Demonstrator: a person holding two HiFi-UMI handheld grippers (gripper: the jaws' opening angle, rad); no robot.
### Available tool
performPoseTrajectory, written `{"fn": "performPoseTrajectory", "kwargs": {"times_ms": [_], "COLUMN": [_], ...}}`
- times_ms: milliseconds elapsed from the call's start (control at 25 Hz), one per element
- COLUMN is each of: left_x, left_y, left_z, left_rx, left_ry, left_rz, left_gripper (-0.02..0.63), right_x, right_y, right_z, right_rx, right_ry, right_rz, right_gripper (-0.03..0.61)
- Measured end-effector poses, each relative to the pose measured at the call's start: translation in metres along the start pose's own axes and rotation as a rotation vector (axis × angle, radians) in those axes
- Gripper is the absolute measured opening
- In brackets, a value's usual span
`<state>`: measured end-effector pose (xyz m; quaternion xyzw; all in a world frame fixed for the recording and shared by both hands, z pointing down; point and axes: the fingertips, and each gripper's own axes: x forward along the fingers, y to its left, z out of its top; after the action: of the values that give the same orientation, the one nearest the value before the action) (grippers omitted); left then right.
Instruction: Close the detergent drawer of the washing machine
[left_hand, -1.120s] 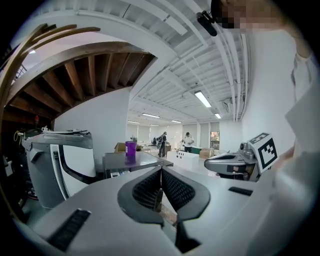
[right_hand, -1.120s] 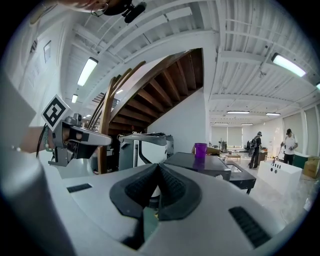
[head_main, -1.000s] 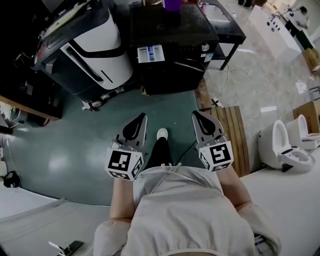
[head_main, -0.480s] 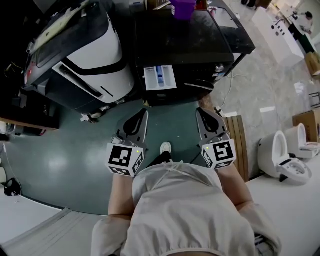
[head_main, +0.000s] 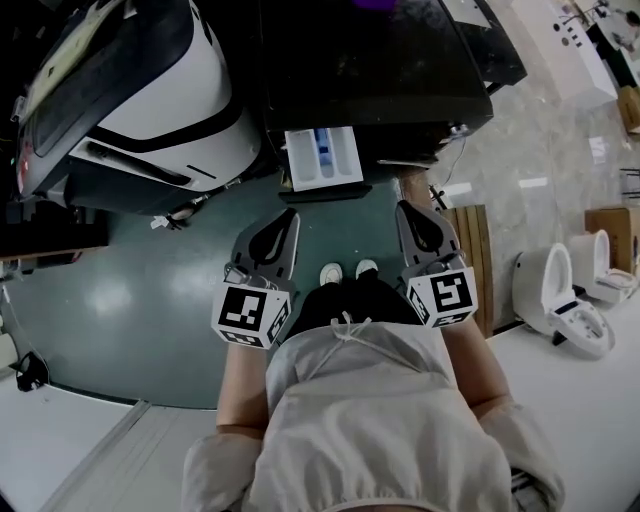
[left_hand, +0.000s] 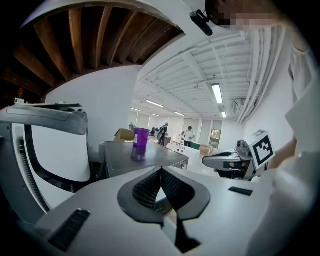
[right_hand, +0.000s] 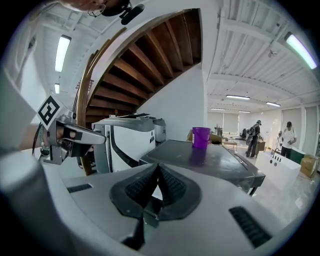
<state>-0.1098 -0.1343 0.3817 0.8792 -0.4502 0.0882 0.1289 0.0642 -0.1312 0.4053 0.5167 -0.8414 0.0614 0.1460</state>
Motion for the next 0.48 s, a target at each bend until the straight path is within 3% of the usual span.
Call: {"fn": "performPoseTrajectory", "kwargs": {"times_ms": [480], "left_x": [0.074], "left_y": [0.037], "left_z": [-0.094], "left_rx": [-0.114], "left_ry": [0.083], "left_rz": [0.058], "left_gripper": [0.02], "right_x": [0.09], "right_y": [-0.033], "right_z": [-0.074], "right_rx": [0.007], "right_ry": [0.158], "right_rz": [0.107], "right_gripper": [0.006]}}
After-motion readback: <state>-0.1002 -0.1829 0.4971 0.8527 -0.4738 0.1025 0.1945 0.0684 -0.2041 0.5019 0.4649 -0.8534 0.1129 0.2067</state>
